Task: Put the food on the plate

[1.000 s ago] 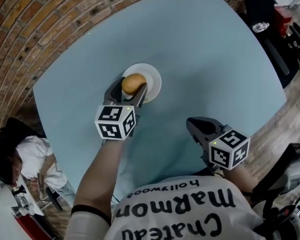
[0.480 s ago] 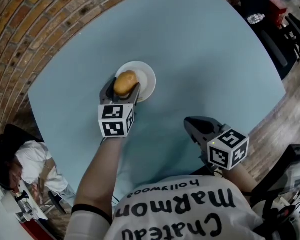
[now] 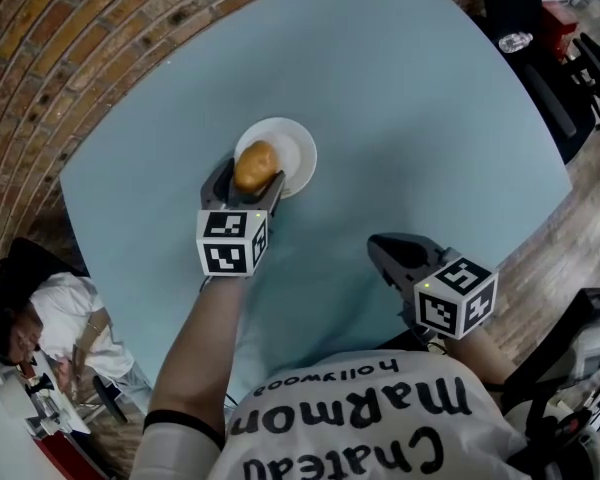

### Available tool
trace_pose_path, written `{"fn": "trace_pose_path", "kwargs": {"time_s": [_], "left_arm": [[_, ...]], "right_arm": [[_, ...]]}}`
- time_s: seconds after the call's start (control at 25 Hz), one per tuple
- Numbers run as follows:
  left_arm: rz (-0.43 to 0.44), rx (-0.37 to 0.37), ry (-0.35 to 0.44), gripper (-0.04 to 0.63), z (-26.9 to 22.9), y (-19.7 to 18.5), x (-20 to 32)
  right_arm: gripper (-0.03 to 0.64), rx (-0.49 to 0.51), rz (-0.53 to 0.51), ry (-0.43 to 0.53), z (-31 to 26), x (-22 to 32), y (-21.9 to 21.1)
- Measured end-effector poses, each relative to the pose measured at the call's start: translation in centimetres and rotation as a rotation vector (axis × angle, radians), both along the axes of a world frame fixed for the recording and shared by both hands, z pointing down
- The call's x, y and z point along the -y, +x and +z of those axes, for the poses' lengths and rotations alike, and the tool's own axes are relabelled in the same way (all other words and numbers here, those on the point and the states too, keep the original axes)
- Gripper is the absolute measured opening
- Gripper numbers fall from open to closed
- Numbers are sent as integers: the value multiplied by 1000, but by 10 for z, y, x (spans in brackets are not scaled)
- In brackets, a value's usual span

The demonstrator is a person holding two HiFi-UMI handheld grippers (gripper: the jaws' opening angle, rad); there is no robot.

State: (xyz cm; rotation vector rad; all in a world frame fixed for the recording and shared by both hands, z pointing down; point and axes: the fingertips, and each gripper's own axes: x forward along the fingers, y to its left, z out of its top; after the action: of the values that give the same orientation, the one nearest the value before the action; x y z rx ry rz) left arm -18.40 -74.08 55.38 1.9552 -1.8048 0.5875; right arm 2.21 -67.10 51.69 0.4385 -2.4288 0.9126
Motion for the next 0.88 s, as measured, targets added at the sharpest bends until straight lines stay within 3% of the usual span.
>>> {"fn": "trace_pose_path", "kwargs": {"time_s": [0.2, 0.44, 0.68, 0.88], "left_arm": [[-45, -6, 68, 348, -31, -3, -15], [47, 9, 249, 327, -105, 30, -64], [102, -109, 389, 98, -162, 52, -140], [148, -227, 440, 23, -195, 51, -218]], "right_arm": [[12, 12, -10, 24, -9, -4, 1], [12, 31, -12, 97, -30, -11, -1], [12, 46, -9, 187, -63, -53, -16], [12, 90, 34, 290, -100, -101, -29]]}}
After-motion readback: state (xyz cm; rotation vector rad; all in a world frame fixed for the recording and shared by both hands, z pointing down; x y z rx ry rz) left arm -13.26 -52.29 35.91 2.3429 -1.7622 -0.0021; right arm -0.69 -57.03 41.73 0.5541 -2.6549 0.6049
